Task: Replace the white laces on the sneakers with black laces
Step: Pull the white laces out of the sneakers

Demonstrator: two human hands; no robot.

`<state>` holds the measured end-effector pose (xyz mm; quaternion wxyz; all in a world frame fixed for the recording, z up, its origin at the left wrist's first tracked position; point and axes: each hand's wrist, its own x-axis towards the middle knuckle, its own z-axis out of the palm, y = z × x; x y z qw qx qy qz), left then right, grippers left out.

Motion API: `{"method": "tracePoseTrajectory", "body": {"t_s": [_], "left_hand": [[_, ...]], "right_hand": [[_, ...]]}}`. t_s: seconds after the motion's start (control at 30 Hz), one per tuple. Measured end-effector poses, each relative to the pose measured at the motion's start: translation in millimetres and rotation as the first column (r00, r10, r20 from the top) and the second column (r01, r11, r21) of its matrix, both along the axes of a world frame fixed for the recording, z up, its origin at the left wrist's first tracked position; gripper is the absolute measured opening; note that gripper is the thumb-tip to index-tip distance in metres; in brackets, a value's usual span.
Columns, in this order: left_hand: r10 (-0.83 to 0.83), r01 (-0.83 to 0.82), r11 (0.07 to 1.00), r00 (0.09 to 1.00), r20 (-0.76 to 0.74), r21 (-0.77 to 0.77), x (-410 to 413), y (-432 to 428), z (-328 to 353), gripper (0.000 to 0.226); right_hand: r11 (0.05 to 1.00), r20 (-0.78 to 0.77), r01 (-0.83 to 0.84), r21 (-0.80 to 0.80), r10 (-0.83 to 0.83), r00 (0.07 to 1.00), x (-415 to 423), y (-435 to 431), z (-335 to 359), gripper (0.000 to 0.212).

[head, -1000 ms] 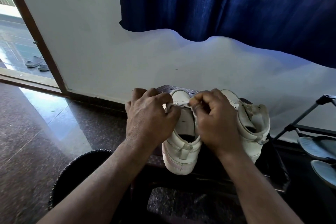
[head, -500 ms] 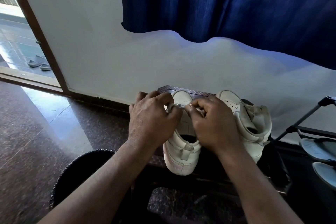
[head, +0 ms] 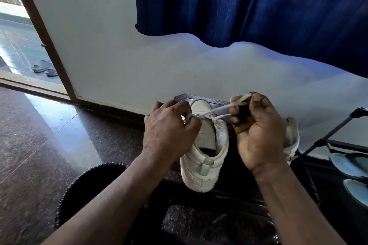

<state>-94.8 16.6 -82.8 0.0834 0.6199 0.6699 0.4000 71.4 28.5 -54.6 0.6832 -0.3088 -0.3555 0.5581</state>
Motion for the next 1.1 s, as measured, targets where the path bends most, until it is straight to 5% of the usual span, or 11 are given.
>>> {"method": "tracePoseTrajectory", "body": {"t_s": [0.07,0.17,0.33,0.43,0.53,0.6,0.67,0.8,0.9,0.97,1.1], "left_hand": [[0.0,0.0,1.0,1.0,0.001,0.002,0.3,0.3,-0.4,0.019],[0.003,-0.003,1.0,1.0,0.0,0.012,0.1,0.6,-0.9,0.02],[-0.012,0.012,1.0,1.0,0.02,0.0,-1.0,1.4,-1.8,0.022],[-0.018,0.018,1.0,0.999,0.034,0.004,-0.8,0.9,-1.6,0.021],[-0.017,0.017,1.0,0.999,0.04,0.0,-0.6,1.2,-0.4,0.022],[-0.017,0.017,1.0,0.999,0.044,-0.005,-0.4,1.9,0.1,0.022],[-0.017,0.018,1.0,0.999,0.049,-0.006,0.1,1.6,0.6,0.022],[-0.02,0.021,1.0,0.998,0.058,-0.007,0.3,0.7,0.1,0.021],[-0.025,0.025,1.0,0.998,0.054,-0.009,0.5,0.3,0.9,0.022],[-0.025,0.025,1.0,0.998,0.056,-0.005,0.7,0.1,1.4,0.022],[-0.021,0.02,1.0,0.997,0.073,0.015,1.0,-0.5,0.8,0.025]], "right_hand": [[0.996,0.297,0.085,0.037,-0.092,0.951,-2.5,0.6,-6.5,0.022],[0.963,0.812,0.126,0.237,-0.268,0.519,-3.4,-0.5,-11.4,0.008],[0.919,0.92,-0.055,0.39,-0.392,-0.022,-5.0,-2.0,-14.2,0.023],[0.906,0.904,-0.038,0.421,-0.416,0.098,-1.7,0.0,-17.1,0.017],[0.908,0.765,0.133,0.396,-0.407,0.499,1.2,2.2,-14.7,0.018],[0.961,0.434,0.179,0.209,-0.256,0.864,0.5,2.8,-6.9,0.028],[0.996,0.162,0.081,0.03,-0.085,0.983,-3.6,0.6,-0.4,0.028],[0.99,0.411,0.137,0.029,-0.137,0.901,-7.6,-4.8,-5.0,0.02],[0.946,0.846,0.1,0.309,-0.321,0.425,-3.8,-5.1,-10.9,0.005],[0.938,0.926,0.021,0.347,-0.346,0.154,-5.2,-3.4,-15.2,0.015],[0.91,0.901,0.045,0.412,-0.415,0.125,-3.3,1.1,-19.7,0.012]]}}
